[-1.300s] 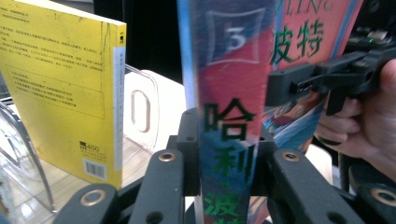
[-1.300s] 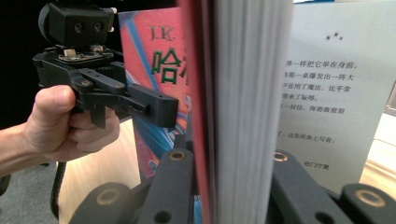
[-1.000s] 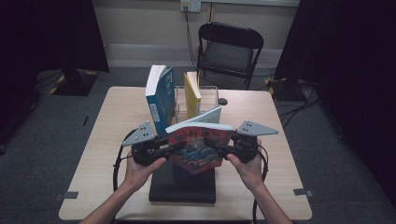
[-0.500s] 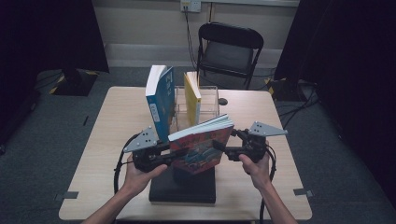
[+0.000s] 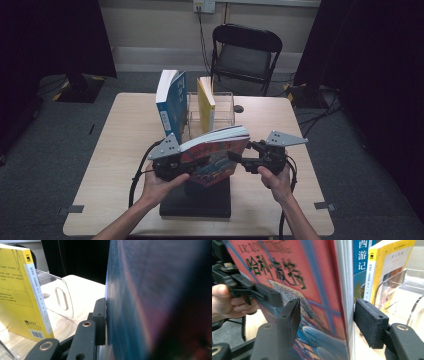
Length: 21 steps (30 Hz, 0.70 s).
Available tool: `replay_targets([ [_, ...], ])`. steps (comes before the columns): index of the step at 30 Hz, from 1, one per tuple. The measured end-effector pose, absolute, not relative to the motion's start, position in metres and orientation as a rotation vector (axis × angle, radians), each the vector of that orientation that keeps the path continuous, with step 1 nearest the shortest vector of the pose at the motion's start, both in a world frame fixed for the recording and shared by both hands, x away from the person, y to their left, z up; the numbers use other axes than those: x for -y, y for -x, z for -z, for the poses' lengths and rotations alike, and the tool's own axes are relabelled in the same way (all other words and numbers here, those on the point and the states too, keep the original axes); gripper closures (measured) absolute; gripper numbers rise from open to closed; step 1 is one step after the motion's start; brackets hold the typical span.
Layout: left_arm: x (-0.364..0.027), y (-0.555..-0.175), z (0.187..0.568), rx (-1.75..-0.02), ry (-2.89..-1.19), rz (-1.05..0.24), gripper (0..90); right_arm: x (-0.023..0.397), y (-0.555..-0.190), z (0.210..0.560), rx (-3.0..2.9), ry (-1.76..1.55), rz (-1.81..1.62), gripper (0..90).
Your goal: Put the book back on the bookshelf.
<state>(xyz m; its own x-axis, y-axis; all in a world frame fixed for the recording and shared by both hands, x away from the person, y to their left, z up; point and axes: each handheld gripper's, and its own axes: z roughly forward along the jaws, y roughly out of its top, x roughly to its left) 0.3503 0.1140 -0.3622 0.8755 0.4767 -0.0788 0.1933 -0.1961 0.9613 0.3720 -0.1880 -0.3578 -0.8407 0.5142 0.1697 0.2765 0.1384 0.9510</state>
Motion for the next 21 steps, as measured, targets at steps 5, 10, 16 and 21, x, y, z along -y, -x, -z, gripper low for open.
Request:
replay_targets([
  [5, -0.1118, -0.3508, 0.3696, -0.523, -1.741, -0.295, 68.0, 0.1891, -0.3726, 0.3575, -2.228, -0.780, -1.773, 39.9],
  [10, -0.1113, -0.3495, 0.3696, -0.534, -1.739, -0.317, 66.3, 0.1868, -0.3717, 0.3567, -2.236, -0.778, -1.771, 40.2],
  [16, -0.1090, -0.3505, 0.3700, -0.557, -1.712, -0.317, 68.6, 0.1881, -0.3744, 0.3575, -2.235, -0.797, -1.774, 43.2],
  [21, -0.1078, -0.3534, 0.3667, -0.589, -1.727, -0.320, 74.1, 0.1889, -0.3763, 0.3586, -2.230, -0.802, -1.748, 42.5],
])
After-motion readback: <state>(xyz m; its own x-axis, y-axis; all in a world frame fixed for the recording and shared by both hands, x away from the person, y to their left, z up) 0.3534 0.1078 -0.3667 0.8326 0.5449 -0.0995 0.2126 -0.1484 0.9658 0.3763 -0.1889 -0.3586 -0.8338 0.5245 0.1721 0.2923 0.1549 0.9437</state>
